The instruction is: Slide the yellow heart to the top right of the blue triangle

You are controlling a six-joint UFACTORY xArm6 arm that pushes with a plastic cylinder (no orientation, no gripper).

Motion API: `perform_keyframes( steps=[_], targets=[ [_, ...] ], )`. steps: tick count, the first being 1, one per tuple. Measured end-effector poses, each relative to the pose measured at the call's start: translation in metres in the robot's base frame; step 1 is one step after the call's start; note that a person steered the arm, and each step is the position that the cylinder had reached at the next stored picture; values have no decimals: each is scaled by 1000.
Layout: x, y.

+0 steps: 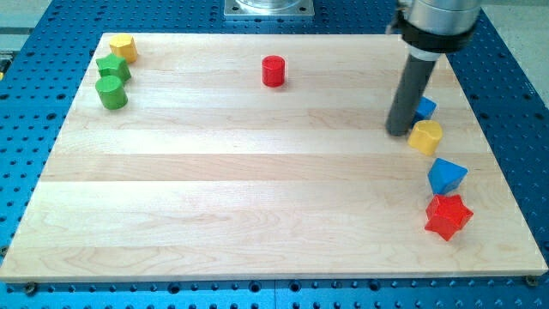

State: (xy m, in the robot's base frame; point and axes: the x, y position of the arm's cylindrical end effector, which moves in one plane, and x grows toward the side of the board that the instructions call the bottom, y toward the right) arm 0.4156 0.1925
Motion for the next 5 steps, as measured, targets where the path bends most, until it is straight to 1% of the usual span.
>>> perform_keyframes(
  steps=[1,2,4,5],
  targets=[
    [9,17],
    [18,18],
    [12,-43],
    [3,-51]
  ],
)
